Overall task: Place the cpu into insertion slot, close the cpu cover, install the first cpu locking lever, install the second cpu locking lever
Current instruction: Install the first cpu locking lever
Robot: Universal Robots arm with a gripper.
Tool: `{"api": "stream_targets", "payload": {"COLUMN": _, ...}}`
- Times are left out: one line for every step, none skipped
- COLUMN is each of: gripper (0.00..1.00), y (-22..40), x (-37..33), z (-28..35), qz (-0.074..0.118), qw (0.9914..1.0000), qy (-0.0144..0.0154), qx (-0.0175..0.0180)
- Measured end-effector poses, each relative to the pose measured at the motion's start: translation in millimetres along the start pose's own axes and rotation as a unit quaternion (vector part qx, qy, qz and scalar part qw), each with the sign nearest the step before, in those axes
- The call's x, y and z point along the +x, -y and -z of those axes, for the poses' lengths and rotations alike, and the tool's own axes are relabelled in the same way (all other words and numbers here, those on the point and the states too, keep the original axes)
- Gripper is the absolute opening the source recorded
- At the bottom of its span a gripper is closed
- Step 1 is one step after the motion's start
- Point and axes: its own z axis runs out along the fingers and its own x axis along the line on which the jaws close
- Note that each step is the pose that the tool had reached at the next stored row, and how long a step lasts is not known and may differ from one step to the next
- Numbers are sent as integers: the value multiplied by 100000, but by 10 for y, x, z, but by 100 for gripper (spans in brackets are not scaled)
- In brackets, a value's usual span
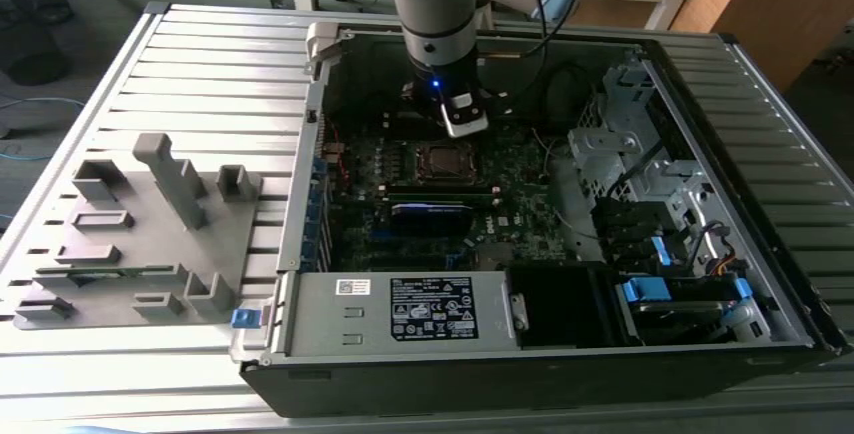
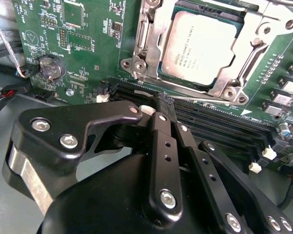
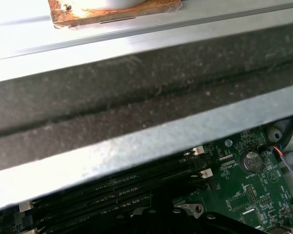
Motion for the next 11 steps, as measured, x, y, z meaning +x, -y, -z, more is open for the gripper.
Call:
{"api": "stream_targets", "payload": {"gripper": 11, "y": 1, "x": 1, "z": -3, "qz": 18, "qw": 100000, "qy": 81, "qx": -28}}
{"api": "stream_targets", "payload": {"gripper": 11, "y": 2, "x": 1, "z": -6, "qz": 36, "qw": 100000, "qy": 143, "qx": -46}}
{"api": "stream_targets", "payload": {"gripper": 11, "y": 2, "x": 1, "z": -7, "qz": 46, "qw": 100000, "qy": 170, "qx": -55}}
{"api": "stream_targets", "payload": {"gripper": 11, "y": 2, "x": 1, "z": -7, "qz": 48, "qw": 100000, "qy": 179, "qx": -56}}
{"api": "stream_targets", "payload": {"gripper": 11, "y": 3, "x": 2, "z": -9, "qz": 46, "qw": 100000, "qy": 188, "qx": -64}}
{"api": "stream_targets", "payload": {"gripper": 11, "y": 3, "x": 2, "z": -11, "qz": 45, "qw": 100000, "qy": 193, "qx": -71}}
{"api": "stream_targets", "payload": {"gripper": 11, "y": 4, "x": 2, "z": -12, "qz": 45, "qw": 100000, "qy": 199, "qx": -73}}
{"api": "stream_targets", "payload": {"gripper": 11, "y": 4, "x": 2, "z": -12, "qz": 47, "qw": 100000, "qy": 202, "qx": -62}}
{"api": "stream_targets", "payload": {"gripper": 11, "y": 5, "x": 2, "z": -13, "qz": 53, "qw": 100000, "qy": 209, "qx": -42}}
{"api": "stream_targets", "payload": {"gripper": 11, "y": 8, "x": 2, "z": -14, "qz": 56, "qw": 100000, "qy": 216, "qx": -47}}
{"api": "stream_targets", "payload": {"gripper": 11, "y": 14, "x": 0, "z": -15, "qz": 53, "qw": 100000, "qy": 220, "qx": -51}}
